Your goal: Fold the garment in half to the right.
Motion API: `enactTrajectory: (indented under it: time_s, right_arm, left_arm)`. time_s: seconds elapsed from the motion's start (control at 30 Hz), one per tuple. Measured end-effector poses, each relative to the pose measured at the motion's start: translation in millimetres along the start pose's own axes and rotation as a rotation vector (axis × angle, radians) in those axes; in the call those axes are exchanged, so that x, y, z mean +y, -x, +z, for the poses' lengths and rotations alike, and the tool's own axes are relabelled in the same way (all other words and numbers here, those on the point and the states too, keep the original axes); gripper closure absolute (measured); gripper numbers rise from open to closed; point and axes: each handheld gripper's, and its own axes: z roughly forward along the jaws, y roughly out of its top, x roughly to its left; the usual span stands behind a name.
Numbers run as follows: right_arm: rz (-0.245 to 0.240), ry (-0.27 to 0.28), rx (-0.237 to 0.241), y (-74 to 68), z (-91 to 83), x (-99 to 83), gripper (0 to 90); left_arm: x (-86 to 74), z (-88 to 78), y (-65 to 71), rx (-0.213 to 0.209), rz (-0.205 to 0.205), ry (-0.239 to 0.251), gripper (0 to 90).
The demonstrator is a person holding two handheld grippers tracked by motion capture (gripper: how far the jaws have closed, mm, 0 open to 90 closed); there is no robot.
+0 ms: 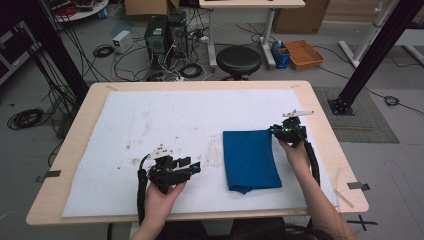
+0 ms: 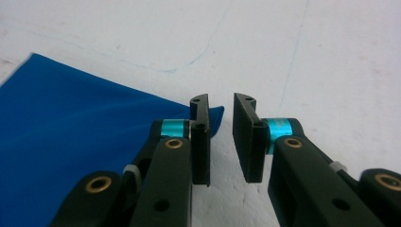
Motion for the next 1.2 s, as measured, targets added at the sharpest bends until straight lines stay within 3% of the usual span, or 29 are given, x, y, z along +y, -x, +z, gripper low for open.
enactTrajectory:
  time_s: [0.1, 0.17, 0.27, 0.33, 0.47, 0.57, 0.67, 0.7, 0.73, 0.77, 0.83, 0.9, 0.97, 1.03, 1.13, 1.2]
  right_arm:
    - [0.002, 0.035, 0.008, -2.4, -18.1, -2.4, 77.4]
    - [0.028, 0.029, 0.038, -3.2, -25.0, -7.0, 76.9]
    - [0.084, 0.001, 0.094, -1.1, -21.5, -15.0, 65.9]
    - [0.108, -0.034, 0.122, -0.4, -14.4, -18.6, 66.2]
    - [0.071, -0.076, 0.15, -4.2, -7.1, -22.3, 89.3]
    - [0.045, -0.075, 0.134, -4.1, -8.8, -22.8, 90.0]
    - [0.051, -0.075, 0.121, -2.4, -11.5, -23.7, 90.0]
    - [0.067, -0.061, 0.124, -0.7, -13.2, -24.0, 86.1]
    - [0.091, -0.038, 0.129, 1.5, -15.1, -24.0, 74.0]
    - [0.129, -0.02, 0.142, 4.7, -17.2, -23.6, 71.6]
    - [0.158, -0.007, 0.162, 8.3, -17.7, -23.3, 68.7]
    - [0.181, -0.013, 0.161, 9.4, -15.2, -23.8, 61.7]
    - [0.213, -0.024, 0.193, 10.0, -8.8, -25.2, 61.4]
    - [0.212, -0.031, 0.2, 8.8, -4.4, -25.3, 65.4]
    - [0.17, -0.042, 0.213, 3.6, -1.2, -24.6, 85.4]
    - [0.144, -0.043, 0.198, 2.2, -2.4, -23.9, 90.0]
  left_arm:
    - [0.0, 0.9, -0.6, -0.001, -0.003, -0.002, 49.5]
    - [-0.2, 1.7, -0.4, -0.002, 0.0, -0.007, 49.5]
    - [-1.0, 3.6, 1.1, -0.006, 0.005, -0.017, 49.5]
    - [-1.6, 4.8, 2.6, -0.008, 0.006, -0.02, 49.5]
    - [-2.1, 5.1, 2.9, -0.007, 0.006, -0.024, 49.5]
    - [-1.9, 4.4, 0.8, -0.004, -0.002, -0.019, 49.5]
    - [-1.6, 3.5, -0.2, -0.003, -0.006, -0.015, 49.5]
    - [-1.6, 3.1, -0.1, -0.003, -0.01, -0.015, 49.5]
    - [-1.5, 2.9, -0.4, -0.002, -0.006, -0.015, 49.5]
    - [-1.5, 2.9, -0.5, -0.002, -0.006, -0.016, 49.5]
    - [-1.5, 3.1, -0.7, 0.0, -0.006, -0.017, 49.5]
    - [-1.8, 3.4, -0.3, -0.002, -0.008, -0.016, 49.5]
    - [-1.9, 3.3, -0.1, -0.002, -0.003, -0.019, 49.5]
    - [-2.1, 3.5, 0.2, 0.0, -0.003, -0.02, 49.5]
    - [-2.2, 3.2, -0.2, -0.002, -0.003, -0.021, 49.5]
    - [-2.4, 3.2, -0.8, 0.001, -0.009, -0.017, 49.5]
